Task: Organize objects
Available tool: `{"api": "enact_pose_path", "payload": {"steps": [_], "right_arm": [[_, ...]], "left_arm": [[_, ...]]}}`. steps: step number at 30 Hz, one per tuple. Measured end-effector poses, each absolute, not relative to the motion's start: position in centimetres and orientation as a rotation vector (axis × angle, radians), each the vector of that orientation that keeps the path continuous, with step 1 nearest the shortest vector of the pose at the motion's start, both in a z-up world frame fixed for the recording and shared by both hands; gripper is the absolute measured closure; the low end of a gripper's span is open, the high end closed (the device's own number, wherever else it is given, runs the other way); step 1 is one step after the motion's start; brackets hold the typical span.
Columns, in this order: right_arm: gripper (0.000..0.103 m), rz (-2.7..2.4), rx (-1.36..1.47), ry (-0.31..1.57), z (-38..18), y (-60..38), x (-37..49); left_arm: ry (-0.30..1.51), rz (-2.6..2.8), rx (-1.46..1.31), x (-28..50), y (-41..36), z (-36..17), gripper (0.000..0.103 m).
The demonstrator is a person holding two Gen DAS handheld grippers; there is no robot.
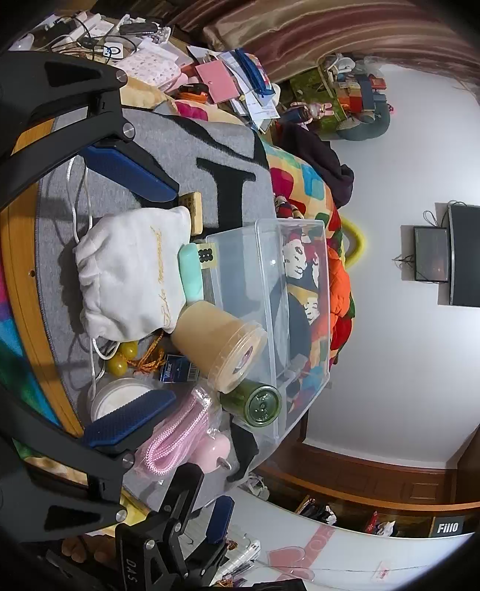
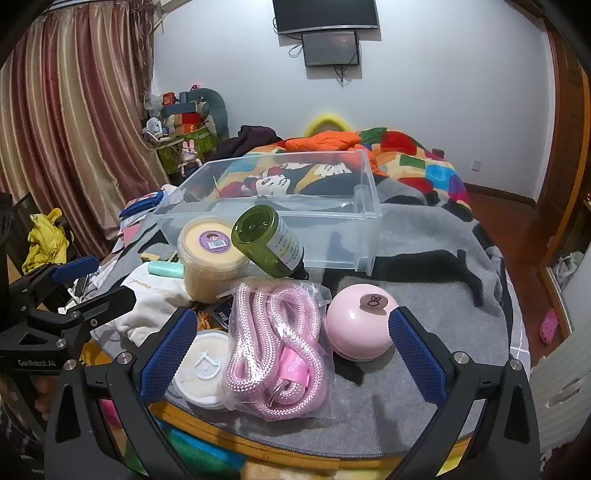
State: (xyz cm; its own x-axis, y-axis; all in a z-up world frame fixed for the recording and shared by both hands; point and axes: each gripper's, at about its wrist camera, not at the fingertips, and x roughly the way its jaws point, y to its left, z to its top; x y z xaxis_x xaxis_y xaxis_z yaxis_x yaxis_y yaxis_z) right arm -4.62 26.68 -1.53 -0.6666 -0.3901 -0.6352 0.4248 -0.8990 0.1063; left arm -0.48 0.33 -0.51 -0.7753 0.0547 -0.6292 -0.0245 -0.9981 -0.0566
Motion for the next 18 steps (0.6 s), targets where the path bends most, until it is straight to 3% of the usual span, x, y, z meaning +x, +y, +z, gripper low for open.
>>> {"api": "enact_pose_path", "payload": {"steps": [18], "right_arm": [[0.000, -2.525, 0.924, 0.066, -1.21, 26.89, -4.30]], "left_arm": [[-0.063, 2.921, -1.033, -0.34, 0.73, -0.33, 0.000]]}}
